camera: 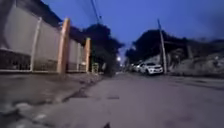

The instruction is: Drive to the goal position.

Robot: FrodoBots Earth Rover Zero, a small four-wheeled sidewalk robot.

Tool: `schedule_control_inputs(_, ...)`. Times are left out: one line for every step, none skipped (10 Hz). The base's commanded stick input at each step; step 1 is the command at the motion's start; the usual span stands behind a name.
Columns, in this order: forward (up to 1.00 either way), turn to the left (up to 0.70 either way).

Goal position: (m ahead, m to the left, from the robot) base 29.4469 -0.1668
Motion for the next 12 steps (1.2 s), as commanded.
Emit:
schedule_control_inputs(0.7, 0.0)
schedule_control_inputs(0.7, -0.09)
schedule_control_inputs(0.7, -0.25)
schedule_control_inputs(0.7, -0.35)
schedule_control_inputs(0.7, -0.34)
schedule_control_inputs(0.7, -0.16)
schedule_control_inputs(0.7, -0.06)
schedule_control_inputs(0.7, -0.02)
schedule_control_inputs(0.7, -0.25)
schedule_control_inputs(0.7, -0.35)
schedule_control_inputs(0.7, -0.35)
schedule_control_inputs(0.7, -0.33)
